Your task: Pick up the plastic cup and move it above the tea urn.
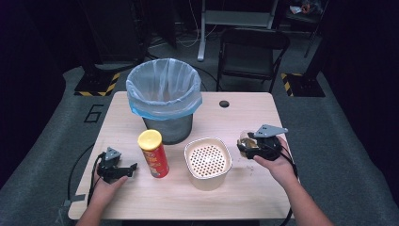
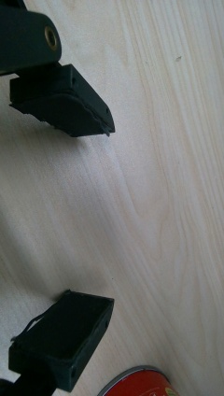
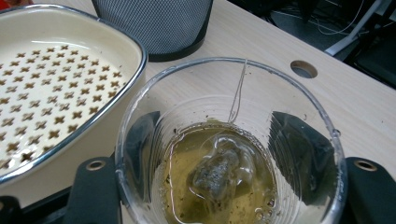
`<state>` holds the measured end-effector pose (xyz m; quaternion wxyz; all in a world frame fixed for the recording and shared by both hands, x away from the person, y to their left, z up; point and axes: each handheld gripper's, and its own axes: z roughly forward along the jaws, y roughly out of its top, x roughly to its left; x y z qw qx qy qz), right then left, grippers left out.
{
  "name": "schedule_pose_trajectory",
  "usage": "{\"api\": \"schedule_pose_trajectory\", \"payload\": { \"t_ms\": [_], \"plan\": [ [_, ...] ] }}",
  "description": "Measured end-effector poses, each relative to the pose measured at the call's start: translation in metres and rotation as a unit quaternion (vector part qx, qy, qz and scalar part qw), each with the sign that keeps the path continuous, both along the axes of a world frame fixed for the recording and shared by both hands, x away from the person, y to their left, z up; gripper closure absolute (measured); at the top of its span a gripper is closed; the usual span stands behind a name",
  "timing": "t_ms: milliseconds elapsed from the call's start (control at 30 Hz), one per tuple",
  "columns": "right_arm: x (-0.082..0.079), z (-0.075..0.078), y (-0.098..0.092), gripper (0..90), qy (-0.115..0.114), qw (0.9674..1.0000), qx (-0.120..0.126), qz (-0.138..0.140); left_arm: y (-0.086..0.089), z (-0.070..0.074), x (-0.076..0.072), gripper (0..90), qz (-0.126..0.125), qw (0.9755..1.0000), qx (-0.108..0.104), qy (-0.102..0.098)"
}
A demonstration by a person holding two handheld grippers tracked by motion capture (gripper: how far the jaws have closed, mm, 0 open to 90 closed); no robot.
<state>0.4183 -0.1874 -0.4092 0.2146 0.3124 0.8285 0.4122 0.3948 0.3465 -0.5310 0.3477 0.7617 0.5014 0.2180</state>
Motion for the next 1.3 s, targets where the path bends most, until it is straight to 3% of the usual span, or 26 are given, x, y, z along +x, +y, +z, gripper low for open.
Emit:
{"api": "schedule_pose_trajectory", "payload": {
  "t_ms": [567,700,933,1300],
  "plan": [
    [0.032,0.021,0.023,34.7,-0.047,0.9980,-0.021,0.036,0.000,0.000,0.000,13.7,0.000,1.0000,0.000,0.000],
    [0.036,0.023,0.026,34.7,-0.048,0.9979,-0.018,0.041,0.000,0.000,0.000,13.7,0.000,1.0000,0.000,0.000],
    [0.043,0.024,0.037,34.3,-0.059,0.9961,-0.034,0.057,0.000,0.000,0.000,13.7,0.000,1.0000,0.000,0.000],
    [0.046,0.024,0.047,33.4,-0.064,0.9953,-0.029,0.066,0.000,0.000,0.000,13.7,0.000,1.0000,0.000,0.000]
  ]
}}
